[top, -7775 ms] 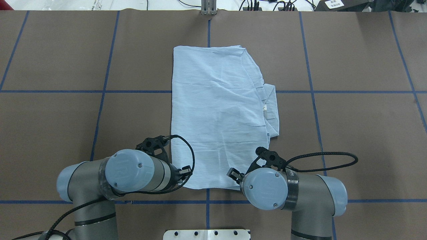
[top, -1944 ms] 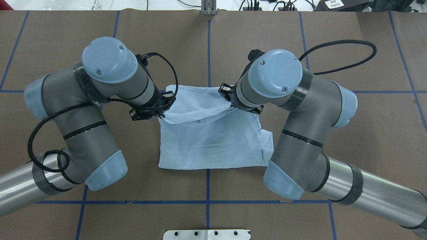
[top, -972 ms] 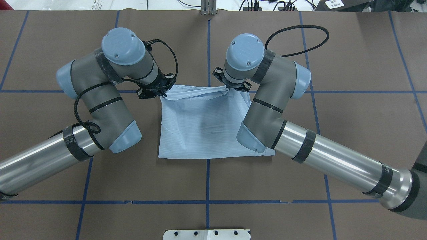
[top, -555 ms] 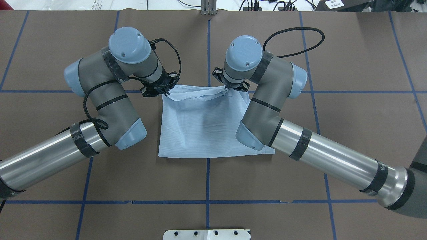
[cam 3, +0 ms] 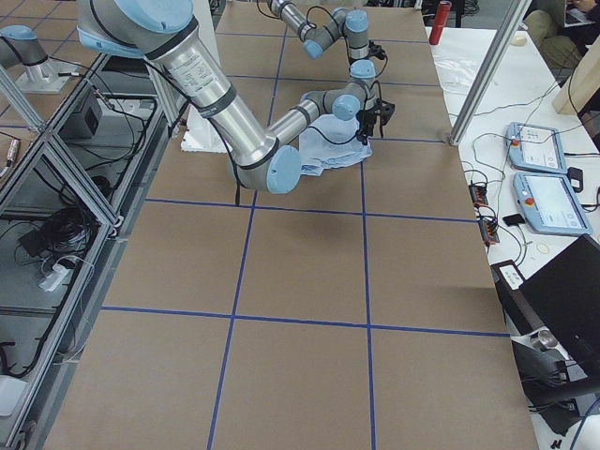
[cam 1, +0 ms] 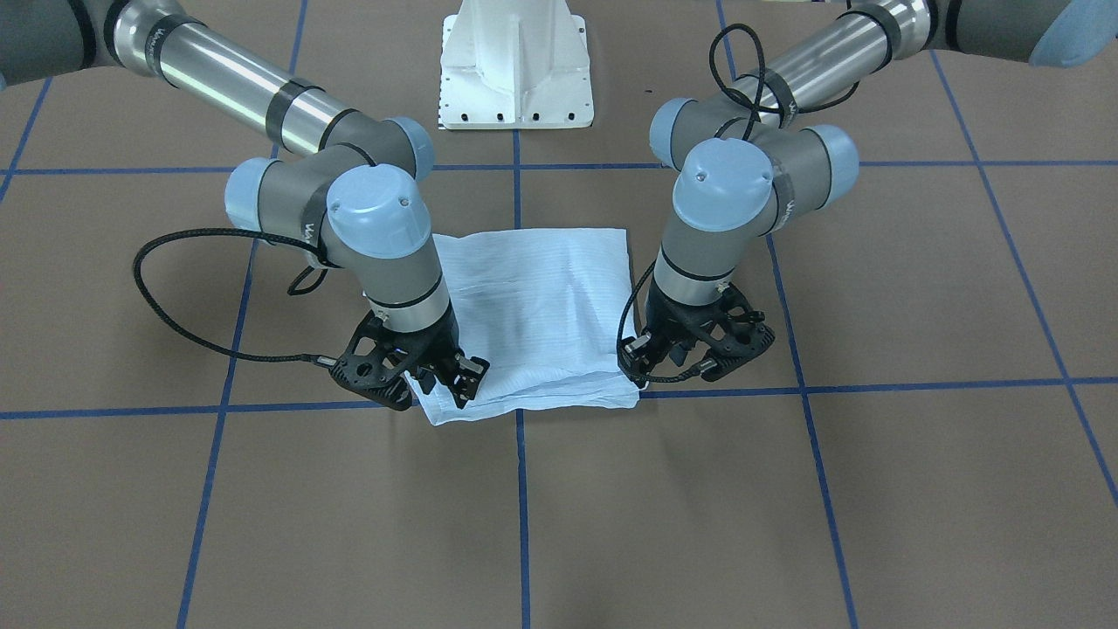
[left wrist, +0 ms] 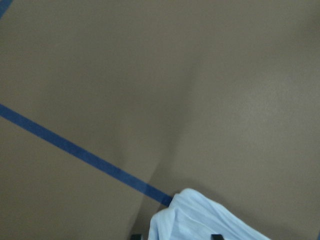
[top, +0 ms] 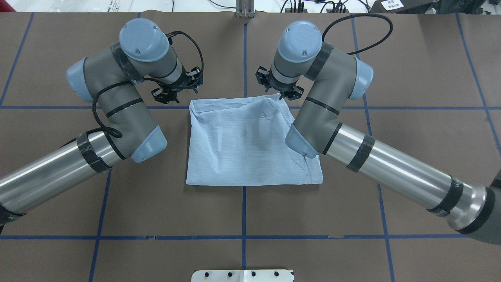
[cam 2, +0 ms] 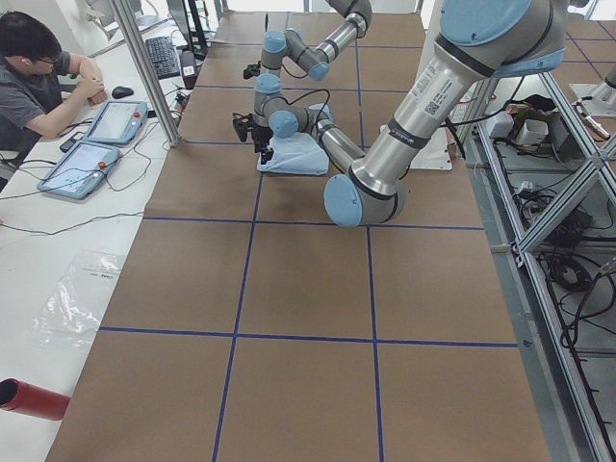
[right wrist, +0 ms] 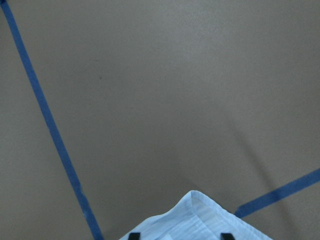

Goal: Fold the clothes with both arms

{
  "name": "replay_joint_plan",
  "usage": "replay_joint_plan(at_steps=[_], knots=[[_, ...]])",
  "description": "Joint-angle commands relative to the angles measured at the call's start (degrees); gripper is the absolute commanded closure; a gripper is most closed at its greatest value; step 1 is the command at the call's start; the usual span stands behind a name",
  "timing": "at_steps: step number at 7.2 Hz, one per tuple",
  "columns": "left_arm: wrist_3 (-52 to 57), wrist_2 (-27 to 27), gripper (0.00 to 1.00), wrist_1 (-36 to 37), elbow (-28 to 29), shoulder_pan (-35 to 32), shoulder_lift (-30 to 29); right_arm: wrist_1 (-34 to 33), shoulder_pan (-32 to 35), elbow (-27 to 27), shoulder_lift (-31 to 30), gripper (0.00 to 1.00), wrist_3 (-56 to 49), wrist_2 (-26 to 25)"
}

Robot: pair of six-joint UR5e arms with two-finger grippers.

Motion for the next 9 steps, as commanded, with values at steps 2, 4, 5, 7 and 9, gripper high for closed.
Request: replay_joint_plan(at_steps=[2,4,5,7,9], knots=[[8.1,-0.1,0.00,1.6,-4.1,-2.8,3.0,-0.8,6.7,2.0,-3.6,0.00,-10.7,5.7],[22.8,-0.2,0.00,7.2,-16.0,-6.8,10.4,-5.6,14.7,8.6,-11.9,0.00,-28.5,10.1],[29.8,-0.4,0.00,8.6,-19.8,-9.9,14.2,-11.0,19.8,11.3,-14.6,0.00,-40.1,11.6],[46.6,-7.6,0.00,8.6,-22.3,-19.2,21.1,-16.3,27.6,13.3,-19.9,0.00,-58.2,14.1],[68.5,-12.2,0.00,8.5,-22.6,-29.7,28.9,-16.4,35.5,13.5,-26.9,0.00,-73.6,20.2]])
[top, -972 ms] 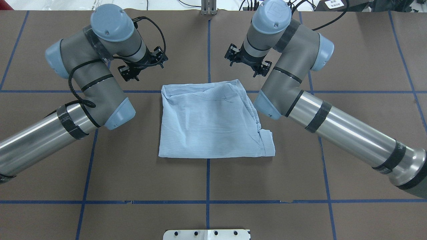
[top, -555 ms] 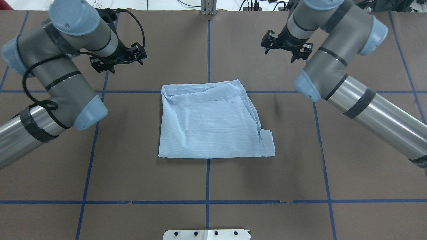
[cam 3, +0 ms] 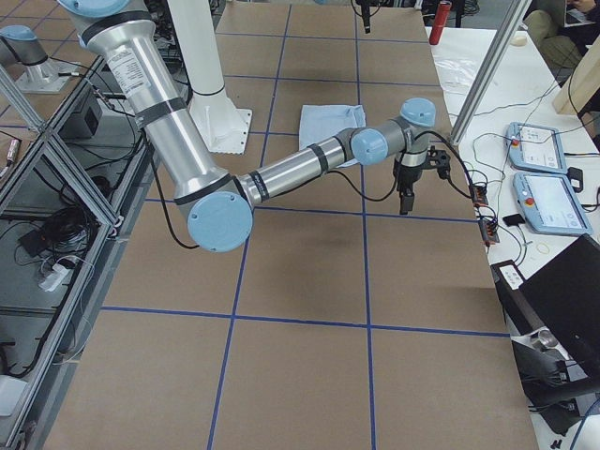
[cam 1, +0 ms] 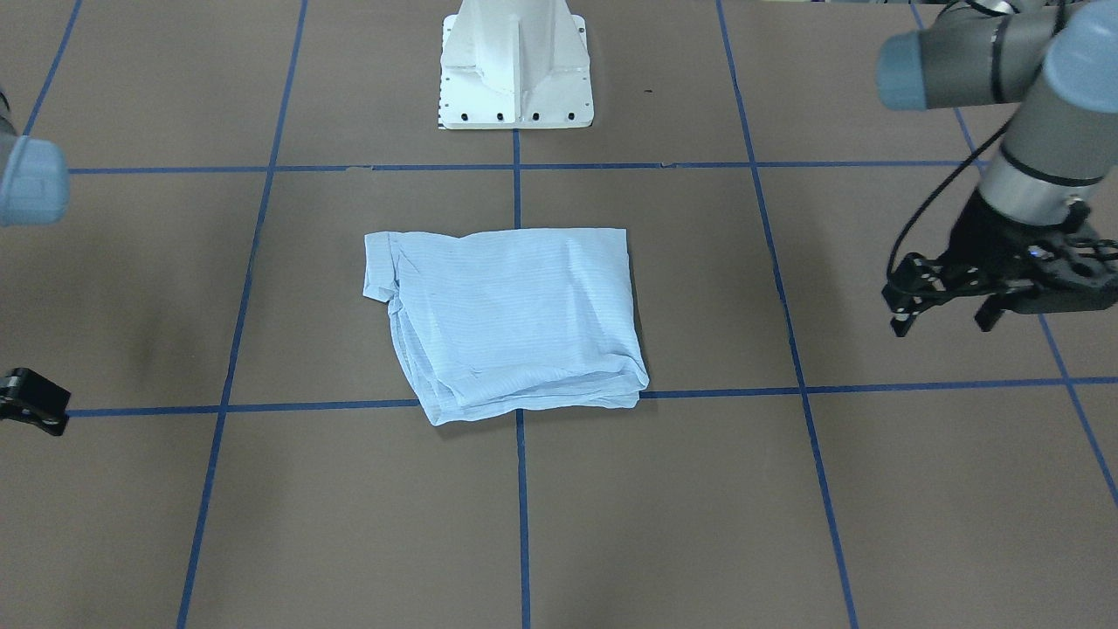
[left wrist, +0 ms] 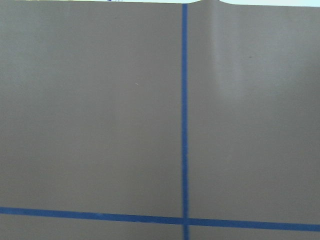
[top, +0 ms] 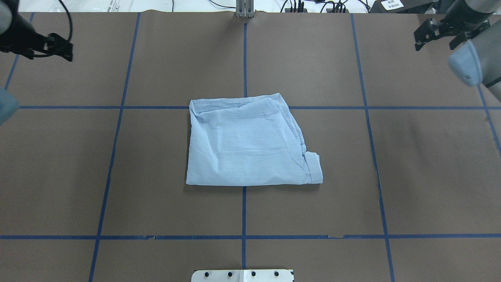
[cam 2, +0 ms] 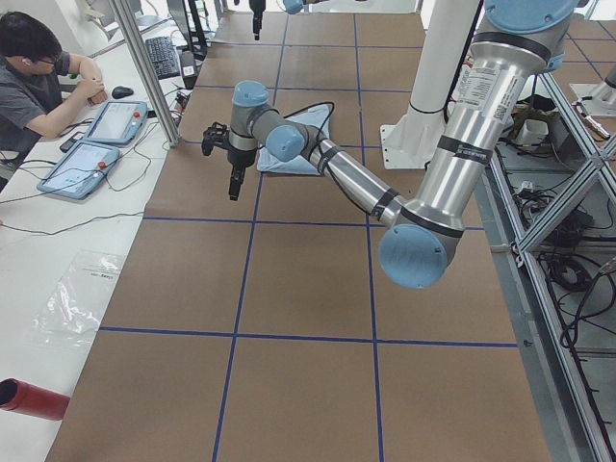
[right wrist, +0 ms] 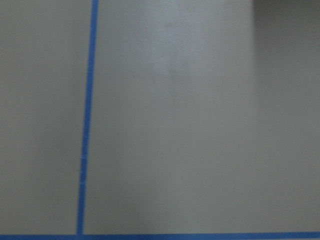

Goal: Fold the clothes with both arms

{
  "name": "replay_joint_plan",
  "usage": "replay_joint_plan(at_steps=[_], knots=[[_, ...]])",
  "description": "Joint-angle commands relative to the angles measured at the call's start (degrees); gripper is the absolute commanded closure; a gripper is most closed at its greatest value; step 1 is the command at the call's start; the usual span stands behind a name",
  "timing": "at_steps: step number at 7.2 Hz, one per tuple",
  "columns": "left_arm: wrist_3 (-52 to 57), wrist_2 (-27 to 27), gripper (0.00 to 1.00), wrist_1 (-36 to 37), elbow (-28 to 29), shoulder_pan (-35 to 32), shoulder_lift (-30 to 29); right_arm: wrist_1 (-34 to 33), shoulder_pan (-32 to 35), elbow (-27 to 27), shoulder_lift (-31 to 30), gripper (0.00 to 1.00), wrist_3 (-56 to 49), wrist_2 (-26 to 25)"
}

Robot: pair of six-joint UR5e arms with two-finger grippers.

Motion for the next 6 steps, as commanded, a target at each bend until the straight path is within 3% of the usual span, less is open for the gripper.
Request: replay_joint_plan(at_steps=[1,2,4,6], knots=[[19.9,-4.0,0.00,-0.1,-0.3,-10.3,8.0,-0.5,9.1,1.1,-8.3,0.00,-16.2,5.6],[23.4,-6.6,0.00,-0.7,-0.3,-13.3,11.9,-0.5,11.4,3.6,-14.0,0.00,-23.1,5.7],[24.1,-8.2,0.00,-3.3,-0.9,-14.5,16.7,0.8,12.8,7.6,-22.4,0.00,-25.9,4.9],[23.9,-7.7,0.00,-6.9,0.0,-14.5,16.7,1.0,13.5,8.6,-24.0,0.00,-26.1,5.5]])
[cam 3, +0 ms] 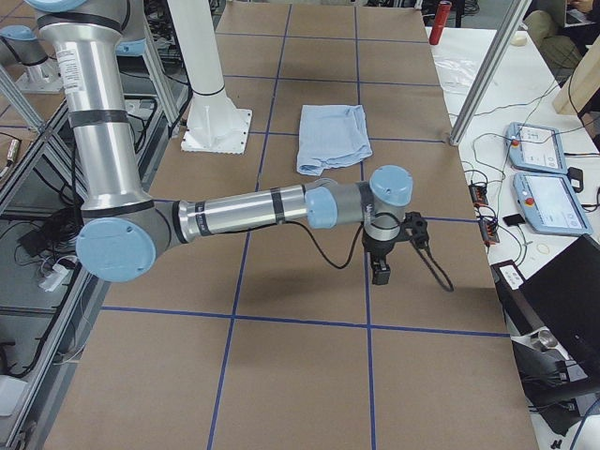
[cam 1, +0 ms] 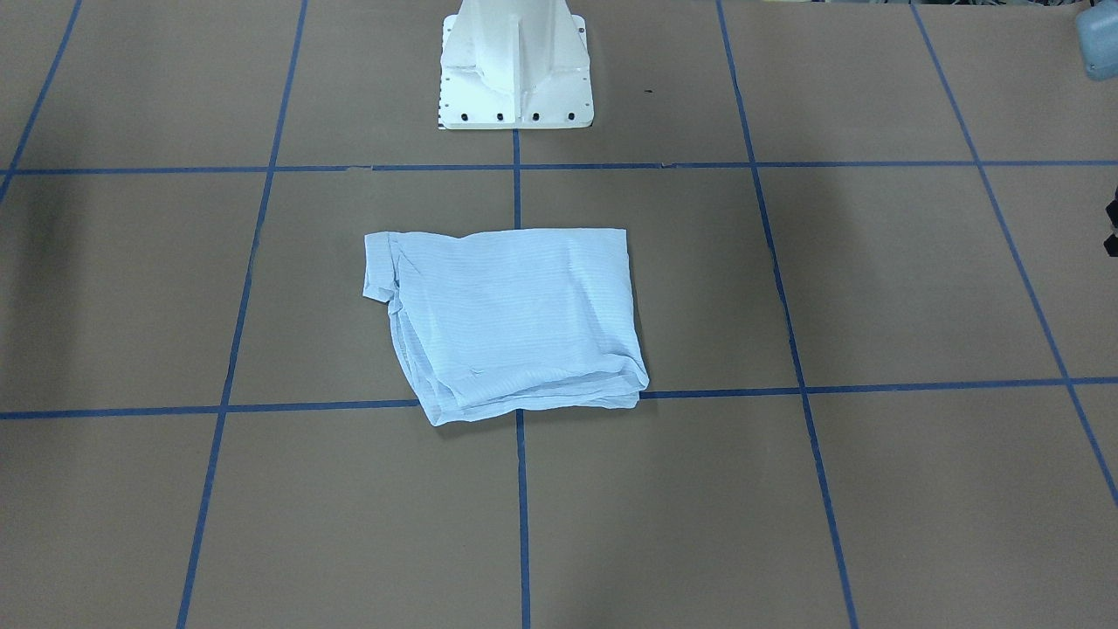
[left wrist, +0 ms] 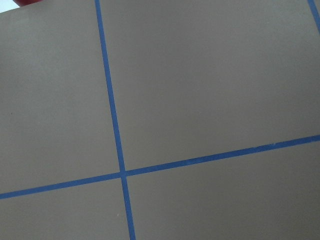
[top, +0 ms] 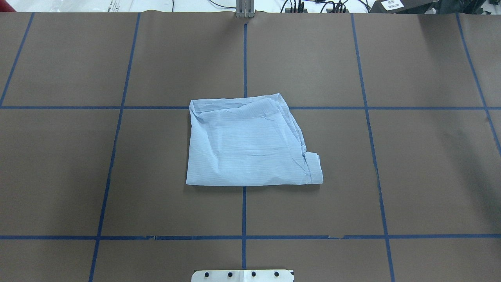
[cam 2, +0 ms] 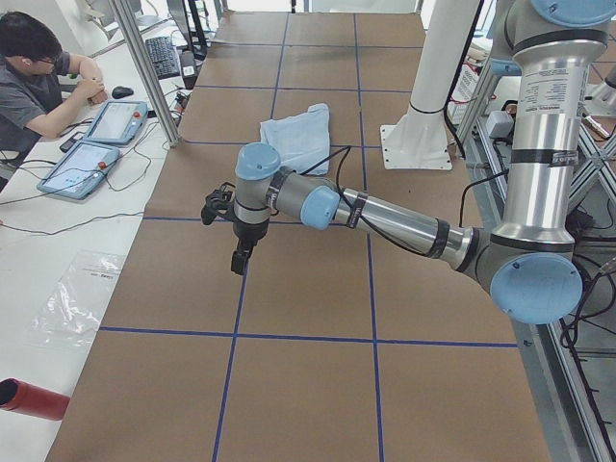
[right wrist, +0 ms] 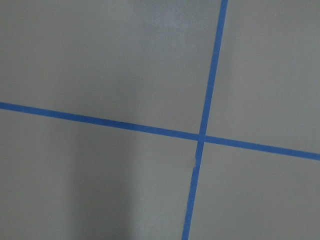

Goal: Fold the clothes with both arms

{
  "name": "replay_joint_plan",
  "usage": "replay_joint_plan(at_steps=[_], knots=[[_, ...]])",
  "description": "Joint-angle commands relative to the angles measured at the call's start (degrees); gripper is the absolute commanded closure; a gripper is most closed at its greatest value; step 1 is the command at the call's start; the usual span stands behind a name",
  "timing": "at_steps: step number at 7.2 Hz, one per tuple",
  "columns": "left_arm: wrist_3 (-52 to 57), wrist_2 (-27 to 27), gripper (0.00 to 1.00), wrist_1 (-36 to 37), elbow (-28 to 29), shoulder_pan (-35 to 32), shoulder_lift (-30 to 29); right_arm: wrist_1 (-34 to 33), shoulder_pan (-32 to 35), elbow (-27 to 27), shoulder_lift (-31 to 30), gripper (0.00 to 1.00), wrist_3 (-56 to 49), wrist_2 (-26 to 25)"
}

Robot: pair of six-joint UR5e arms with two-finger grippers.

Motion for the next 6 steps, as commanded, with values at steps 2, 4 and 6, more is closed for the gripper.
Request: replay_joint_plan(at_steps=[2,4,6], knots=[[0.6,0.5,0.00,-3.1,1.5,-0.2,4.7,0.2,3.3,1.4,-3.8,0.00,-0.7,0.3],[0.5,0.1,0.00,-2.4,1.8,-0.3,7.4,-0.6,3.5,2.7,-4.5,0.00,0.4,2.3],[0.6,0.1,0.00,1.1,2.8,-0.6,8.4,-2.4,4.3,3.1,-4.1,0.00,2.3,3.2]])
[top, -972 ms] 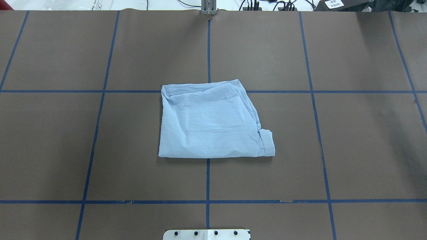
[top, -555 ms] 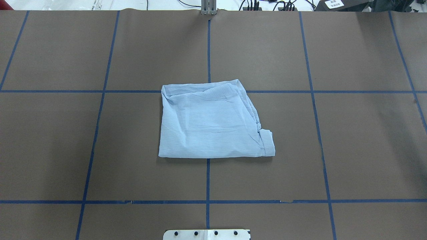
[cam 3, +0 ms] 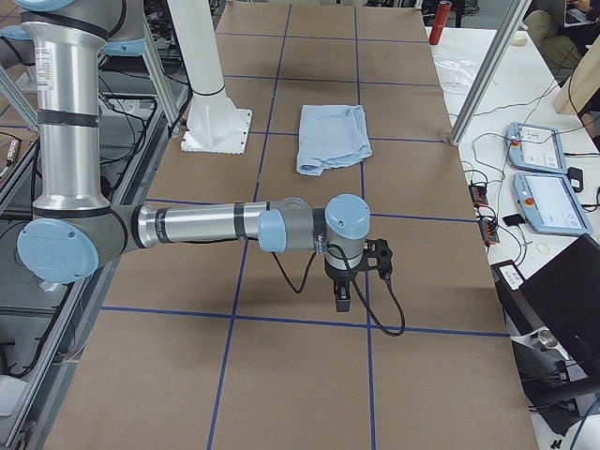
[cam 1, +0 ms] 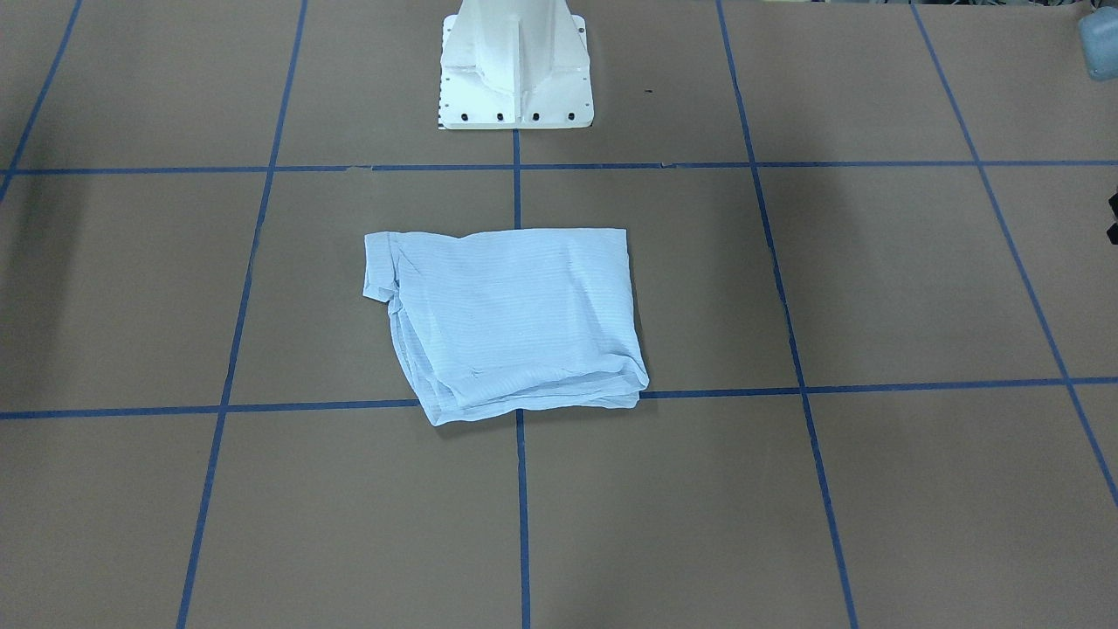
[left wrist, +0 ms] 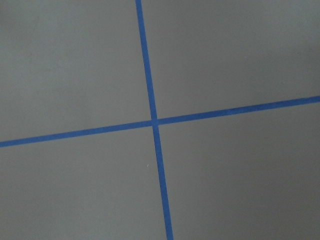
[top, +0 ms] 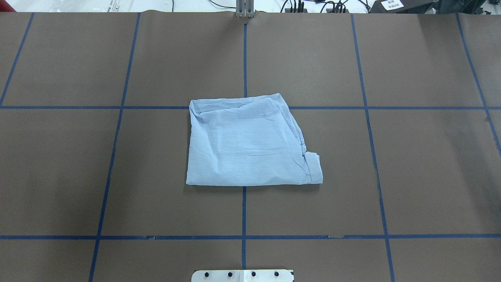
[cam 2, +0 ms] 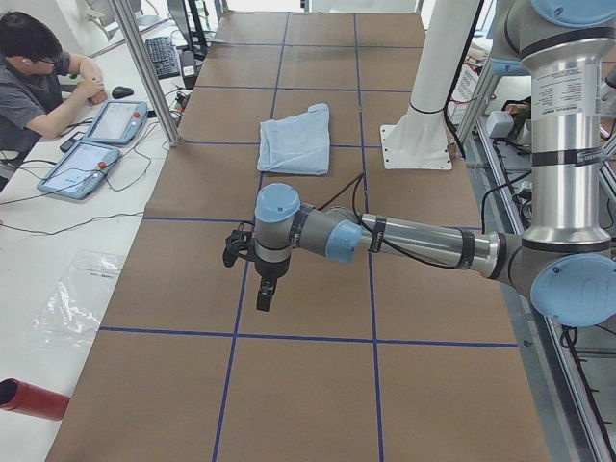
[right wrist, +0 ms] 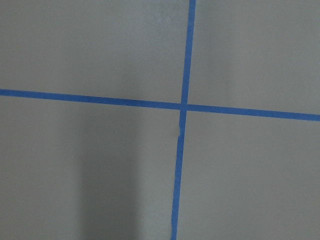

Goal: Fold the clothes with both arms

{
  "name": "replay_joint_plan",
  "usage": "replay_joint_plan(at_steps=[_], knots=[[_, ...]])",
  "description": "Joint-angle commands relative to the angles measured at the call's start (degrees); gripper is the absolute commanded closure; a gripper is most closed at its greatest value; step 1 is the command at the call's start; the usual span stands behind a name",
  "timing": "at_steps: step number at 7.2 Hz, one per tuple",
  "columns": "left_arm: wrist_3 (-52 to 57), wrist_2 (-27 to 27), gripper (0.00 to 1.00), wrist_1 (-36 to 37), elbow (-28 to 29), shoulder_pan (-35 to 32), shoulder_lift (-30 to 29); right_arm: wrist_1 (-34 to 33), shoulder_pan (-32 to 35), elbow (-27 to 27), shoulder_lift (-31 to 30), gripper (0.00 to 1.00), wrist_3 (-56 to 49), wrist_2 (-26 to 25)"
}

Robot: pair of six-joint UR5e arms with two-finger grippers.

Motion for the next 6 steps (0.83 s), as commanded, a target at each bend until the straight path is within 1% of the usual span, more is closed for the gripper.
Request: replay_joint_plan(at_steps=[1,2,4,5,6], knots=[[0.1,-0.1,0.00,3.1,0.7,-0.5,0.6,-2.3,0.5,2.4,-0.1,0.00,3.6,0.7],[2.7,-0.1,0.00,3.1,1.6,-1.6,0.6,-4.2,0.5,3.8,-0.3,0.00,4.1,0.8],[14.4,-0.1,0.00,5.8,5.3,-7.6,-0.5,-5.3,0.5,4.1,-0.3,0.00,4.1,1.1],[15.5,-0.2,0.00,6.0,5.3,-8.6,-0.8,-5.2,0.5,4.0,-0.7,0.00,4.1,1.1],[15.5,-2.9,0.00,7.3,5.0,-8.7,-1.0,-5.2,0.5,4.0,-1.2,0.00,4.1,1.4]])
